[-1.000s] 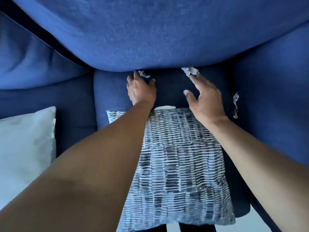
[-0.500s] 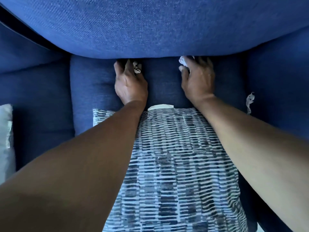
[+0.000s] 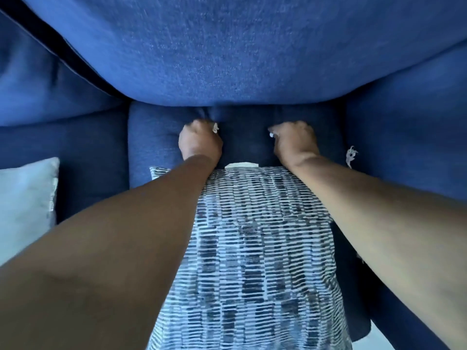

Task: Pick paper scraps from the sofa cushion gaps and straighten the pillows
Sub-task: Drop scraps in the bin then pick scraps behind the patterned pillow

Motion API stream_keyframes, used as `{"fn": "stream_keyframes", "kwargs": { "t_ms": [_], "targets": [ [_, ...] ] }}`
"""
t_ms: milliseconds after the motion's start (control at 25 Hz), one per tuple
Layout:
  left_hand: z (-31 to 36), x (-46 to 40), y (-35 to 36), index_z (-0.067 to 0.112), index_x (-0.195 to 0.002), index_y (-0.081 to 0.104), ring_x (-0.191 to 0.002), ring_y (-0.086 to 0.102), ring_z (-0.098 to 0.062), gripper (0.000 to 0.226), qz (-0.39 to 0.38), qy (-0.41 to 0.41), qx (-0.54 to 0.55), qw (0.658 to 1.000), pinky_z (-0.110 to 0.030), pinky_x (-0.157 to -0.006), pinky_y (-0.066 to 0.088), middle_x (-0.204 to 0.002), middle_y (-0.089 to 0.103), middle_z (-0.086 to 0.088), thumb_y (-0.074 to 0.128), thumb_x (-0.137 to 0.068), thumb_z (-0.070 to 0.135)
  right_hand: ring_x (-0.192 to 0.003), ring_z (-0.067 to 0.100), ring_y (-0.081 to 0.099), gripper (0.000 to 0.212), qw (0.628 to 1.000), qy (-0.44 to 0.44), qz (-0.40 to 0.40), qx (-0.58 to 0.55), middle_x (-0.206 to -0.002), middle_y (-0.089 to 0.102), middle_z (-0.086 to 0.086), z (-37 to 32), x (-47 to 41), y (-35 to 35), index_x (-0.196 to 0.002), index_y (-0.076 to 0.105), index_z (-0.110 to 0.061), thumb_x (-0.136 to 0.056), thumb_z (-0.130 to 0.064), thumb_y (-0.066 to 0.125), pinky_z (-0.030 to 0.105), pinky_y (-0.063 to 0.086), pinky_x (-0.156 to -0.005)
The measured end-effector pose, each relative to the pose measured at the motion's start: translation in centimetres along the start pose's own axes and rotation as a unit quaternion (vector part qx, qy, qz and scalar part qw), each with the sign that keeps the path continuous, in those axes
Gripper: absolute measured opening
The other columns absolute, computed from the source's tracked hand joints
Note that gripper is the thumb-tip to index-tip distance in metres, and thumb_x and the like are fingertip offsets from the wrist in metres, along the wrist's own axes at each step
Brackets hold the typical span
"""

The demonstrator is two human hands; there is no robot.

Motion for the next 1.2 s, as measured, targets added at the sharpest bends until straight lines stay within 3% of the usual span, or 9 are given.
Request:
{"fn": "stream_keyframes", "kwargs": {
  "t_ms": [80,160,280,400,520,760,1200],
  "targets": [
    [1.3,2.3,-1.7,0.013,-0.095,0.074,-0.091,0.068,-0.039,0.023,-0.045,0.029,-0.02,0.998,-0.031,-0.069,0.045,-0.093,0.073,-0.017,0.057,-0.082,0.006,-0.107,0.039,0.065,0.036,1.0,-0.001,-0.004,-0.029,-0.115,0.072,0.018,-0.6,2.0,-1.8,-0.114,0.074,-0.02,-0.087,-0.005,0.056,0.038,0.055,-0.095],
    [1.9,5.3,-4.8,0.015,-0.089,0.075,-0.083,0.067,-0.04,0.021,-0.023,0.029,0.03,0.999,-0.031,-0.065,0.045,-0.087,0.073,-0.017,0.057,-0.081,0.007,-0.109,0.036,0.067,0.035,0.995,-0.029,0.043,-0.083,-0.118,0.073,0.014,-1.7,5.5,-4.8,-0.121,0.073,-0.02,-0.093,-0.008,0.056,0.039,0.055,-0.098],
    [1.9,10.9,-10.4,0.027,-0.105,0.077,-0.088,0.07,-0.032,0.027,0.054,0.029,0.147,0.987,-0.03,-0.074,0.052,-0.097,0.077,-0.009,0.06,-0.088,0.014,-0.109,0.024,0.071,0.03,0.963,-0.112,0.171,-0.176,-0.118,0.074,0.009,-4.2,12.2,-10.5,-0.119,0.073,-0.009,-0.093,-0.002,0.059,0.036,0.054,-0.101],
    [1.5,17.3,-15.9,0.026,-0.113,0.076,-0.089,0.072,-0.02,0.029,0.09,0.046,0.227,0.969,-0.027,-0.083,0.055,-0.103,0.077,0.0,0.063,-0.091,0.011,-0.114,0.022,0.07,0.03,0.935,-0.153,0.21,-0.242,-0.122,0.071,0.013,-6.4,18.2,-14.7,-0.118,0.072,-0.002,-0.092,0.006,0.06,0.038,0.052,-0.105],
    [0.7,23.3,-21.2,0.017,-0.111,0.077,-0.086,0.073,-0.018,0.029,0.136,0.09,0.268,0.949,-0.037,-0.085,0.057,-0.098,0.078,-0.001,0.064,-0.09,0.001,-0.114,0.026,0.07,0.03,0.918,-0.189,0.246,-0.247,-0.122,0.071,0.016,-8.3,23.5,-18.2,-0.115,0.073,0.001,-0.09,0.01,0.059,0.041,0.055,-0.101],
    [-3.0,32.2,-29.8,0.02,-0.115,0.075,-0.08,0.065,-0.011,0.04,0.224,0.116,0.218,0.943,-0.026,-0.069,0.052,-0.094,0.07,0.005,0.061,-0.087,-0.005,-0.109,0.025,0.071,0.027,0.896,-0.25,0.263,-0.255,-0.123,0.07,0.017,-11.6,32.1,-22.8,-0.112,0.074,0.002,-0.089,0.01,0.064,0.042,0.059,-0.094],
    [-18.2,44.2,-39.0,0.015,-0.132,0.062,-0.086,0.059,-0.024,0.048,0.307,0.029,0.201,0.93,-0.04,-0.068,0.053,-0.1,0.057,-0.001,0.05,-0.091,-0.006,-0.091,0.03,0.074,0.026,0.822,-0.402,0.335,-0.224,-0.107,0.076,0.015,-29.8,44.0,-25.0,-0.097,0.079,-0.001,-0.082,0.016,0.067,0.041,0.061,-0.082]
  ]
}}
Point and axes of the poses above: each hand's wrist, its own x-axis away from the middle knuckle, its own y-axis out of the palm, z = x × y, the point moved 7 cm from there along -x, towards the middle knuckle
